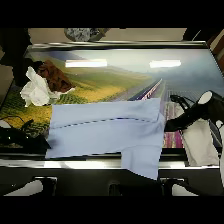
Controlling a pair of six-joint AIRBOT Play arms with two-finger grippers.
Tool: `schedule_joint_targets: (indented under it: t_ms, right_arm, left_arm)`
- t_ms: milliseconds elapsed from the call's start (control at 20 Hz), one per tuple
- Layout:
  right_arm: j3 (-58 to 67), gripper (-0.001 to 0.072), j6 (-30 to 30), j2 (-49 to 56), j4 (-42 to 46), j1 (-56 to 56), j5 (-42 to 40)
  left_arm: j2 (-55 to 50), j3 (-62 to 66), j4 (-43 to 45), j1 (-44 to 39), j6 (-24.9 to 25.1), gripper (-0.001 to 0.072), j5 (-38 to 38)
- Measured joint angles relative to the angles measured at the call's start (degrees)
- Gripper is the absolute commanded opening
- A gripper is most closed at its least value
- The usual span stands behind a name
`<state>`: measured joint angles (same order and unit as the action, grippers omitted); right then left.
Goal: Fold the shirts.
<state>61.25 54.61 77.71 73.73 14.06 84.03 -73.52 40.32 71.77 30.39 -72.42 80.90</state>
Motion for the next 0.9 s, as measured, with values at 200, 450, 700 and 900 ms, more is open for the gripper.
schedule_joint_targets:
  t_ms: [200, 450, 700, 900]
  right_arm:
    - [-3.32, 0.0494, -1.36, -3.02, -2.23, 0.13, -2.05]
    - [-4.33, 0.0494, -2.54, -3.98, -4.07, 0.13, -2.95]
    - [-4.52, 0.0495, -2.89, -4.15, -4.42, 0.13, -2.29]
    - [-5.03, 0.0497, -2.97, -4.17, -3.28, 0.13, -1.11]
  left_arm:
    - [2.64, -2.78, 2.1, 1.03, 1.46, 0.0393, -1.77]
    - [3.61, -4.31, 3.74, 1.27, 1.92, 0.0369, -2.62]
    - [3.58, -6.49, 1.53, 1.29, 1.9, 0.0301, -1.73]
    - [3.54, -8.37, 0.74, 1.33, 1.9, 0.0031, -2.12]
